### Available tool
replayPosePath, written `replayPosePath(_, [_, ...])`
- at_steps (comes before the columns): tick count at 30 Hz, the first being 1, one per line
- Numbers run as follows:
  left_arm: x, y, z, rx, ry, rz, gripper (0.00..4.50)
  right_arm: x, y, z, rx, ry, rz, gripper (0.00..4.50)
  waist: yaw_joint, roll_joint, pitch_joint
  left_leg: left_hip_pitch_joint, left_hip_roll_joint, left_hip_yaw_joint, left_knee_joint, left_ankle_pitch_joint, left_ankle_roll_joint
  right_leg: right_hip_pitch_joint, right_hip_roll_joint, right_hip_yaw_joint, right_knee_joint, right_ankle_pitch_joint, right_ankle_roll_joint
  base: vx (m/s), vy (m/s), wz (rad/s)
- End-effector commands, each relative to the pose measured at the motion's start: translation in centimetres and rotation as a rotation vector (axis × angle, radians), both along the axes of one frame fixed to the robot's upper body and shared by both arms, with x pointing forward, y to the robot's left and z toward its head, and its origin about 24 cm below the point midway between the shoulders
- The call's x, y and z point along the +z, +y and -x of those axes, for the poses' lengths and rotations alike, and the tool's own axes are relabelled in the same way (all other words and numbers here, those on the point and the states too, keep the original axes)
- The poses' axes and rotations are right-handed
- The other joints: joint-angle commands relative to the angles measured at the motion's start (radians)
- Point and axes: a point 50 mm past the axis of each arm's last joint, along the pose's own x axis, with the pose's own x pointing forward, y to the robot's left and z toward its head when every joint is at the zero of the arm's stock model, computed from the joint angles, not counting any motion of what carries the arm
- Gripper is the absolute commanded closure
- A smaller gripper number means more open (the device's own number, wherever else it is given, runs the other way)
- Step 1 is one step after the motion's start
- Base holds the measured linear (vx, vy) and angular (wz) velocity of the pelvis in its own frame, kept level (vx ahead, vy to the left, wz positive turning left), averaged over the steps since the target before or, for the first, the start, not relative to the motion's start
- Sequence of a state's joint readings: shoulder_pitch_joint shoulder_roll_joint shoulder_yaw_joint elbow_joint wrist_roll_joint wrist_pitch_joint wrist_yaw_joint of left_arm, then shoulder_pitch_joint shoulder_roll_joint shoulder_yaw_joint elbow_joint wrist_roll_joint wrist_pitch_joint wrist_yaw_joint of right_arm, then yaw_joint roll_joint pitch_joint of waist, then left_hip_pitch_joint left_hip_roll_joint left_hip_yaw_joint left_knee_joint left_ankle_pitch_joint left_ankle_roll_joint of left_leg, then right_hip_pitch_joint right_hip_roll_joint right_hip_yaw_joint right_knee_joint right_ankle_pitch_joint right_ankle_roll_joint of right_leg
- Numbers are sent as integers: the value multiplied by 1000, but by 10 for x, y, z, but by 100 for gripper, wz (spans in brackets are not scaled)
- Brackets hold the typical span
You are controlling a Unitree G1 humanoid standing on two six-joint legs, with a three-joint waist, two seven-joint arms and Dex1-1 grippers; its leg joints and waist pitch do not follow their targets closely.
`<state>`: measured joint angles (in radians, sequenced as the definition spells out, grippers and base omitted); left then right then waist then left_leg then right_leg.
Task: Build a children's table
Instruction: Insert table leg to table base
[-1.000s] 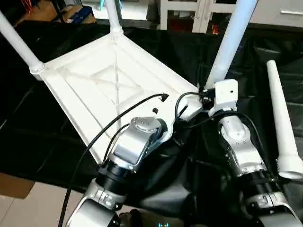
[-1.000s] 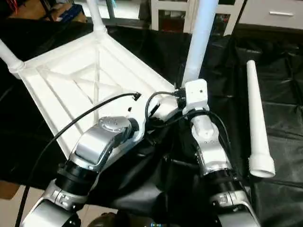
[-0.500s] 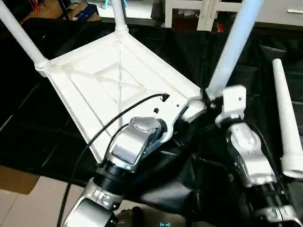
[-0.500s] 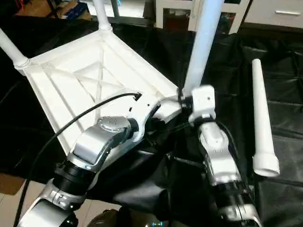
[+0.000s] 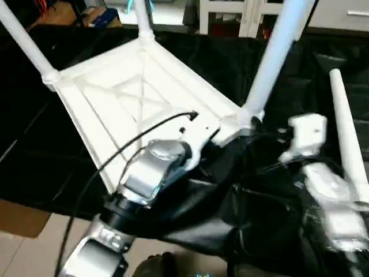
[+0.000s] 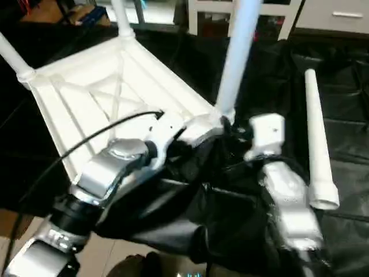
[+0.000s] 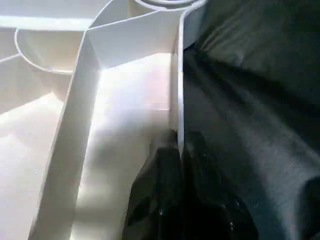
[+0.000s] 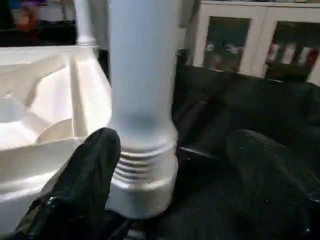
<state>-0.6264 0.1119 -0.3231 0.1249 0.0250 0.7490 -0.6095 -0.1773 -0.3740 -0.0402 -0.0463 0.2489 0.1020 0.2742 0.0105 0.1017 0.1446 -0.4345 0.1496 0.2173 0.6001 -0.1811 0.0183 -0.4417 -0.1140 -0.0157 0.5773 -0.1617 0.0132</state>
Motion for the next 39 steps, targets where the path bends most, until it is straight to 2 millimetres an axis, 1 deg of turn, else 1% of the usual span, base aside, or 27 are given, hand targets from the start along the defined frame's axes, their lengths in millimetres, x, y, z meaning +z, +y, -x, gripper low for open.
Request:
replayPosePath(1, [6,3,0,-52,-57,12,450,4,-4,8,60,30,-5,70,7,-22,-87,40,60,-42,-56,36,248,62,-24,7,-32,52,-283,0,0,0])
replayPosePath(2, [6,4,0,-71,-65,12,450,5,-6,11,83,40,-4,70,9,-21,-89,41,62,-43,-55,38,251,62,-25,6,-31,55,-284,0,0,0])
replayPosePath(3, [4,7,1,-103,-74,5,450,8,-10,16,149,62,-1,70,9,-21,-88,40,62,-43,-55,34,252,61,-25,6,-32,48,-289,0,0,0])
replayPosePath(4, [4,7,1,-103,-74,5,450,8,-10,16,149,62,-1,70,11,-23,-87,41,64,-42,-56,12,249,62,-28,7,-33,30,-290,0,0,0])
replayPosePath(5, [3,7,1,-116,-79,2,450,10,-11,17,173,68,1,70,13,-21,-87,42,65,-42,-57,6,246,61,-28,6,-34,19,-291,0,0,0])
replayPosePath(6, [1,9,2,-137,-80,-5,450,10,-12,20,249,97,6,70,12,-21,-89,45,65,-42,-57,-6,240,61,-27,6,-35,8,-292,0,0,0])
replayPosePath(7, [1,9,2,-137,-80,-5,450,10,-12,20,249,97,6,70,15,-20,-88,44,67,-42,-58,-10,236,61,-28,7,-34,4,-292,0,0,0])
replayPosePath(8, [0,9,3,-146,-78,-7,450,11,-13,21,288,114,13,70,16,-20,-88,45,68,-42,-57,-11,234,60,-28,7,-34,2,-292,0,0,0])
replayPosePath(9, [0,9,4,-154,-76,-4,450,11,-13,22,311,126,17,70,18,-22,-90,47,67,-41,-57,-13,232,60,-28,7,-34,-1,-293,0,0,0])
replayPosePath(10, [0,8,4,-161,-75,-3,450,12,-13,22,330,134,23,70,23,-20,-91,49,68,-41,-57,-11,227,59,-28,8,-34,0,-294,0,0,0])
replayPosePath(11, [-1,7,6,-180,-75,0,450,14,-14,22,362,143,43,70,27,-26,-93,52,68,-39,-56,-5,226,57,-26,8,-33,9,-296,0,0,0])
replayPosePath(12, [-1,6,7,-189,-76,1,450,15,-14,22,373,146,53,70,30,-26,-94,49,68,-41,-55,9,228,59,-27,8,-30,17,-297,0,0,0])
replayPosePath(13, [-1,5,8,-204,-78,2,450,17,-15,20,382,144,59,70,31,-28,-96,48,67,-41,-53,19,231,60,-29,8,-28,23,-297,0,0,0])
replayPosePath(15, [-1,4,11,-228,-81,6,450,21,-16,17,399,143,62,70,31,-28,-97,46,66,-41,-52,22,238,59,-29,6,-28,19,-294,0,0,0])
replayPosePath(16, [-1,3,12,-241,-84,7,450,22,-17,15,408,144,73,70,30,-34,-97,46,66,-40,-52,14,240,59,-30,7,-28,6,-293,0,0,0])
replayPosePath(17, [-1,3,12,-243,-84,8,450,22,-18,15,409,145,76,70,30,-34,-97,46,66,-40,-52,14,240,59,-30,7,-28,6,-293,0,0,0])
replayPosePath(18, [-2,2,13,-255,-86,9,450,23,-20,12,412,148,92,70,33,-32,-96,50,67,-39,-53,-7,233,56,-30,8,-33,-28,-290,0,0,0])
replayPosePath(20, [-2,2,14,-260,-84,9,450,24,-21,9,409,150,98,70,35,-32,-96,50,67,-39,-54,-14,225,56,-31,7,-34,-43,-287,0,0,0])
replayPosePath(21, [-2,1,16,-274,-82,9,450,27,-22,5,404,145,108,70,35,-41,-99,49,66,-38,-54,-11,225,58,-31,7,-32,-40,-286,0,0,0])
replayPosePath(22, [-2,1,17,-276,-82,9,450,27,-22,4,405,144,109,70,36,-38,-100,48,65,-38,-53,-2,227,57,-32,6,-31,-39,-285,0,0,0])
replayPosePath(23, [-2,1,17,-279,-82,9,450,28,-22,3,407,144,110,70,36,-38,-100,48,65,-38,-53,-2,227,57,-32,6,-31,-39,-285,0,0,0])
replayPosePath(24, [-2,0,18,-285,-81,11,450,28,-24,0,398,147,124,70,37,-42,-100,49,65,-37,-53,-2,231,56,-31,6,-31,-43,-281,0,0,0])
replayPosePath(26, [-2,0,19,-290,-82,11,450,29,-24,-1,403,148,123,70,38,-40,-102,49,64,-37,-52,2,235,55,-32,6,-31,-47,-279,0,0,0])
replayPosePath(28, [-1,0,20,-298,-83,13,450,30,-24,-3,416,147,114,70,39,-42,-102,49,64,-38,-52,-1,238,56,-32,6,-31,-49,-275,0,0,0])
replayPosePath(29, [-1,-1,20,-301,-84,14,450,30,-24,-3,420,147,112,70,40,-40,-102,47,64,-39,-51,3,241,56,-33,6,-31,-50,-273,0,0,0])
replayPosePath(36, [0,-3,22,-321,-84,13,450,30,-22,-8,482,151,106,70,41,-41,-103,44,62,-39,-51,-17,235,57,-34,5,-33,-75,-269,0,0,0])
replayPosePath(39, [-1,-3,24,-337,-82,11,450,29,-23,-11,496,156,110,70,42,-41,-104,47,63,-39,-51,-26,230,55,-34,5,-34,-79,-271,0,0,0])
